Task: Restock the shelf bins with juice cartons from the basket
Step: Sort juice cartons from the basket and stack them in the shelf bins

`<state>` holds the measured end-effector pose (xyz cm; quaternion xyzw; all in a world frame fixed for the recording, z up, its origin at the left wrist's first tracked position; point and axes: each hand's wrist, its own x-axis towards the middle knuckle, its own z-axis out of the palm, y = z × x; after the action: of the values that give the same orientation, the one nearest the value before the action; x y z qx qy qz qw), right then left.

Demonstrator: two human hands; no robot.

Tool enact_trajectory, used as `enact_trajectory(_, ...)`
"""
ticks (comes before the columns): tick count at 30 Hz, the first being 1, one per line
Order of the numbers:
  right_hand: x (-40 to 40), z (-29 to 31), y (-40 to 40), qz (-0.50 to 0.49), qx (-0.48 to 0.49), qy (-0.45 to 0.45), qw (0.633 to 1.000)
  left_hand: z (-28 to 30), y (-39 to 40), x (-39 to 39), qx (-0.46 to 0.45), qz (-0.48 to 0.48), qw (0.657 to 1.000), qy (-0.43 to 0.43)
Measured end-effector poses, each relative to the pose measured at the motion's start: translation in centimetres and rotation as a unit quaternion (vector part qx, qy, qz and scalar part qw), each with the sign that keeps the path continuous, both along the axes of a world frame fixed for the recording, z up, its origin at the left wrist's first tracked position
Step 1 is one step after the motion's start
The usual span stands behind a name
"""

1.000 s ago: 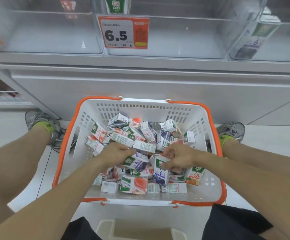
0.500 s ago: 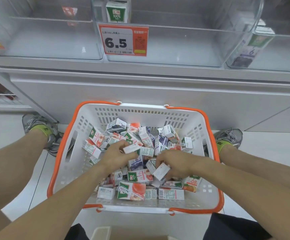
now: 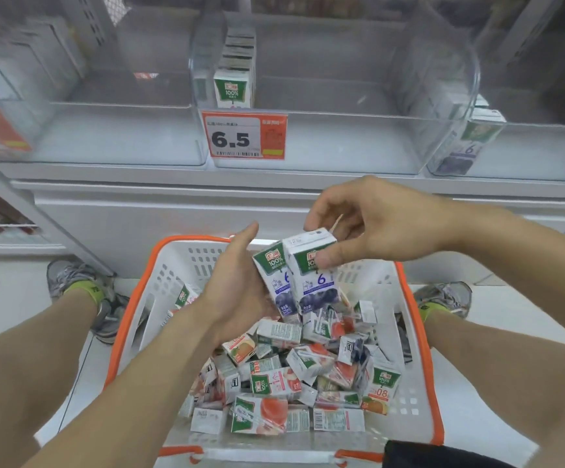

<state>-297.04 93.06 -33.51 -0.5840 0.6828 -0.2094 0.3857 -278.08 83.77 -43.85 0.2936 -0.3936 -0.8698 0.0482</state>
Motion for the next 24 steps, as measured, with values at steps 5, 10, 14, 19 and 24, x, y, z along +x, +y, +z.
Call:
enact_trajectory(5, -0.6, -1.2, -1.1, -0.044, -0.022, -0.056, 0.997, 1.5, -0.6, -0.3, -0.094, -0.065, 0.993, 0.028)
enact_trajectory(10, -0.3, -2.7, -1.0, -0.055, -0.004, -0.076, 0.996, 0.8, -0.6, -0.5, -0.158, -0.063, 0.985, -0.031)
enact_trajectory(14, -0.7, -3.9, -0.7, -0.056, 0.07, -0.12, 0.989, 0.0, -0.7, -0.3, -0.184, -0.097, 0.976, -0.067)
enact_trajectory(19, -1.6, -3.6, -0.3, 0.035, 0.19, -0.176, 0.965, 0.7, -0.3, -0.8, -0.221, -0.193, 0.95, -0.105)
enact_trajectory(24, -1.8, -3.5, 0.2, 0.088, 0.218, -0.143, 0.962, 1.1, -0.1, -2.2, -0.261, -0.239, 0.924, -0.143)
